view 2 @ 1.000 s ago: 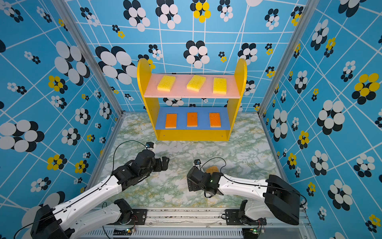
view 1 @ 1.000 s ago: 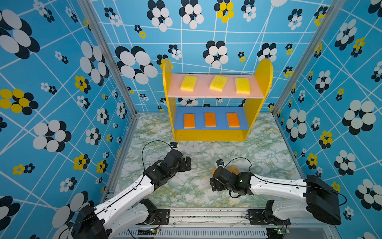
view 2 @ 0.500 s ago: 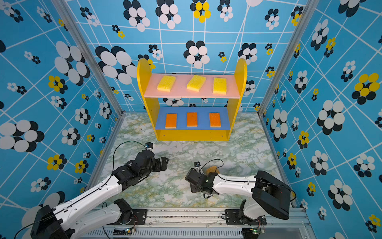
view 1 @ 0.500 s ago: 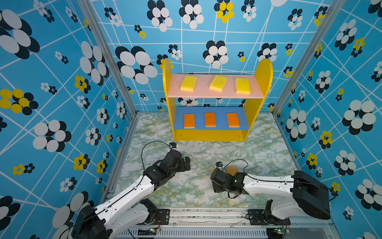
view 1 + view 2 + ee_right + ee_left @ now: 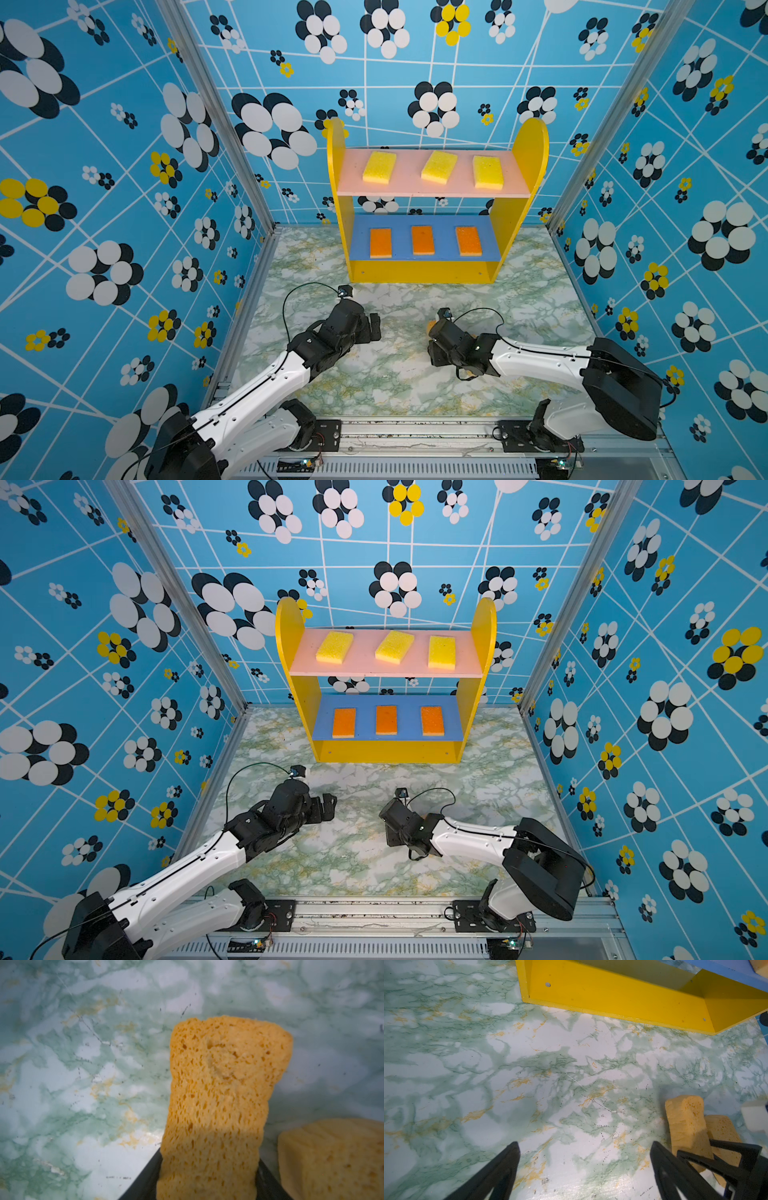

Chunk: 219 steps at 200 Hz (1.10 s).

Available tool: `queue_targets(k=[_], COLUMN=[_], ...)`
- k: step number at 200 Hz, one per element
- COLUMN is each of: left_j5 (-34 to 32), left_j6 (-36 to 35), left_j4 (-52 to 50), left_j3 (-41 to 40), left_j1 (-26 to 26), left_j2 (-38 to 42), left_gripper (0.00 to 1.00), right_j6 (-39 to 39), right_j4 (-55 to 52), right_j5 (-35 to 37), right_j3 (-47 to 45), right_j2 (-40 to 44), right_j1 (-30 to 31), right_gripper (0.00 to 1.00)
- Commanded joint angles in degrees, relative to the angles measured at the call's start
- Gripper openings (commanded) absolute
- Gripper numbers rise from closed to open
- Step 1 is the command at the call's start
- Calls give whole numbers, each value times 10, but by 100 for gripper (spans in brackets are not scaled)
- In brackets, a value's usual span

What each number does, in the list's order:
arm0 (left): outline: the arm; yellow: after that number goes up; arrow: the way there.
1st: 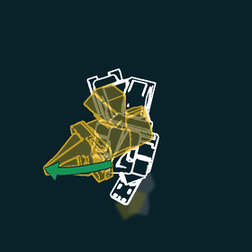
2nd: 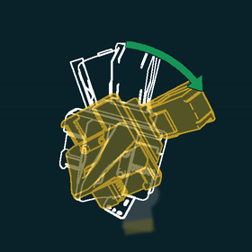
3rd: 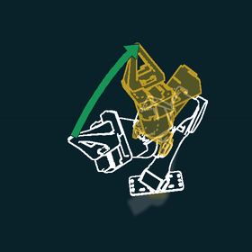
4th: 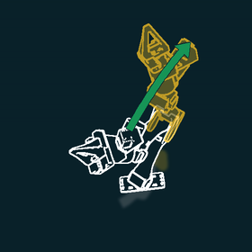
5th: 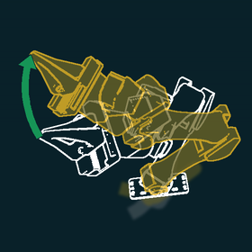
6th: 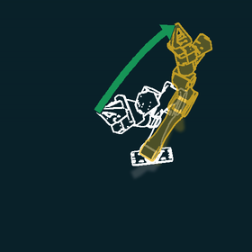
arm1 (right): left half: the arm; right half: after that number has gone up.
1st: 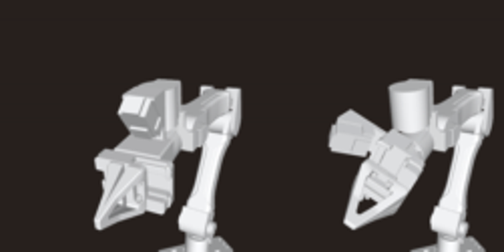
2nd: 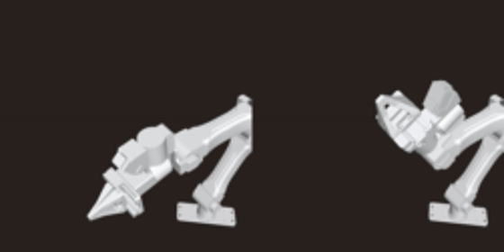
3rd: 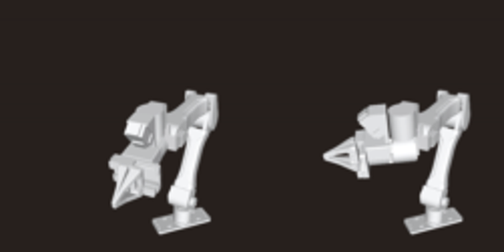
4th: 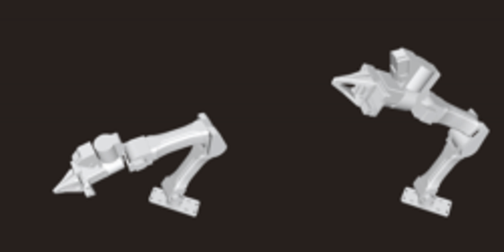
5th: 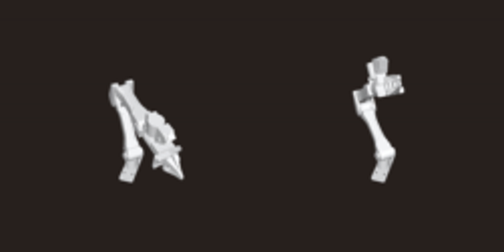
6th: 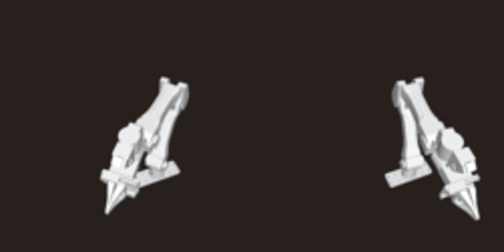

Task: Arrange cleaning sponges on a shelf
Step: Pick up the cleaning sponge from the bottom-center of the table, then place the cleaning sponge at the shelf.

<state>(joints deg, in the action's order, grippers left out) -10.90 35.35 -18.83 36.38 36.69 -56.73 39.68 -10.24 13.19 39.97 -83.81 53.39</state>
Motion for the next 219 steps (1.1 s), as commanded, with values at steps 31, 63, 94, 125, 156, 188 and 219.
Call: queue_targets(k=[31,63,94,125,156,188,219], left_j5=[9,12,12,10,13,18,25], left_j6=[-11,-16,-21,-30,-35,-39,-40], left_j4=[-2,-5,-12,-27,-37,-44,-44], left_j3=[23,34,39,39,38,34,30], left_j1=[-8,-9,-11,-16,-23,-33,-40], left_j2=[-27,-37,-34,-20,-7,3,7], left_gripper=[99,99,99,99,99,99,99], right_j6=[-108,-144,-161,-151,-134,-130,-132], right_j4=[48,66,86,128,164,182,202], right_j5=[-40,-55,-54,-60,-62,-47,-31], right_j3=[81,131,190,233,263,292,307], right_j2=[-41,-85,-140,-196,-237,-276,-298], right_j1=[-60,-87,-92,-92,-92,-92,-92], right_gripper=[53,52,52,50,48,48,48])
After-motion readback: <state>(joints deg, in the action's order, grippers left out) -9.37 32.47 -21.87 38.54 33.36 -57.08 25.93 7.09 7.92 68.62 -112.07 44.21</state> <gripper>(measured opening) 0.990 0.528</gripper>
